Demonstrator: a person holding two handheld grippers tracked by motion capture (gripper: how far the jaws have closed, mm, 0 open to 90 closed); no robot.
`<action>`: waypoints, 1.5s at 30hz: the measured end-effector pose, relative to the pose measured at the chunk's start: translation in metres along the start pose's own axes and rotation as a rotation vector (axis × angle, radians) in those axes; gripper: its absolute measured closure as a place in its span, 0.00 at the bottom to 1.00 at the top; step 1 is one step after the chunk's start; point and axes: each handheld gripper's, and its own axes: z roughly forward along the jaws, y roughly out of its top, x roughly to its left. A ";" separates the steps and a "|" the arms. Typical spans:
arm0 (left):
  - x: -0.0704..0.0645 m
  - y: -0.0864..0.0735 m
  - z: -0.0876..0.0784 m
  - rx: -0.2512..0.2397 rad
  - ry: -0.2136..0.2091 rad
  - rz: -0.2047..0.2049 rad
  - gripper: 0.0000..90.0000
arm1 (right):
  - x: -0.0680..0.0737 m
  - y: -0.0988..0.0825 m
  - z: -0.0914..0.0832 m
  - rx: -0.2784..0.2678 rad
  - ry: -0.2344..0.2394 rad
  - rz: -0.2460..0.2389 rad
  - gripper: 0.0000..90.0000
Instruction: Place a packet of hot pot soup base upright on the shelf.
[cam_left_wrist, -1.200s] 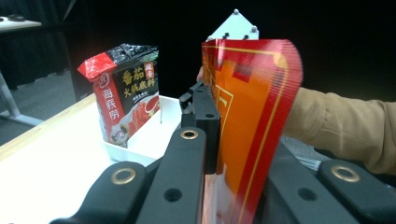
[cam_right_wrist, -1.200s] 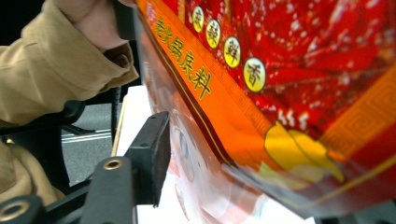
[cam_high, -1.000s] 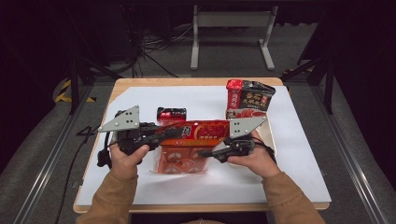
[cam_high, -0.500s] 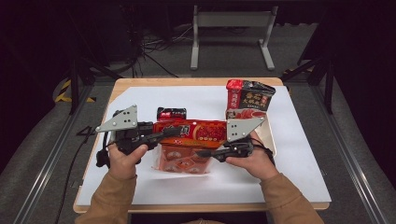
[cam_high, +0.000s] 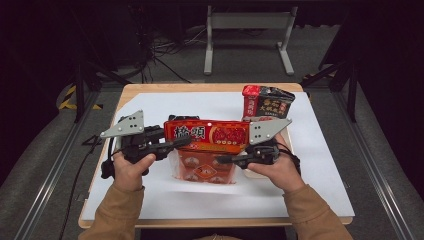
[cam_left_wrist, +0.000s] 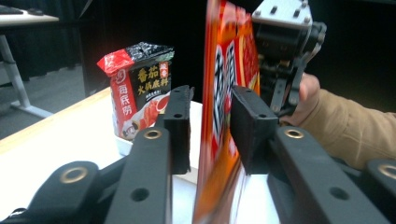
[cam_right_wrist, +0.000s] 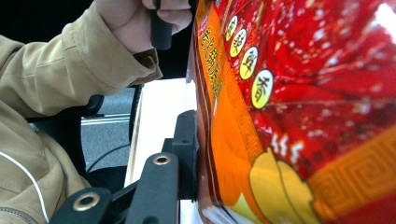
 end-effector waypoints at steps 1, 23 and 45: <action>0.001 0.000 -0.001 0.001 -0.007 -0.004 0.69 | 0.000 0.002 -0.002 0.007 -0.009 0.003 0.78; 0.024 -0.026 -0.004 0.074 0.093 -0.004 0.52 | -0.015 0.027 -0.049 0.010 -0.147 0.079 0.78; 0.057 -0.069 -0.011 0.111 0.219 -0.069 0.46 | -0.031 0.039 -0.090 -0.019 -0.272 0.096 0.78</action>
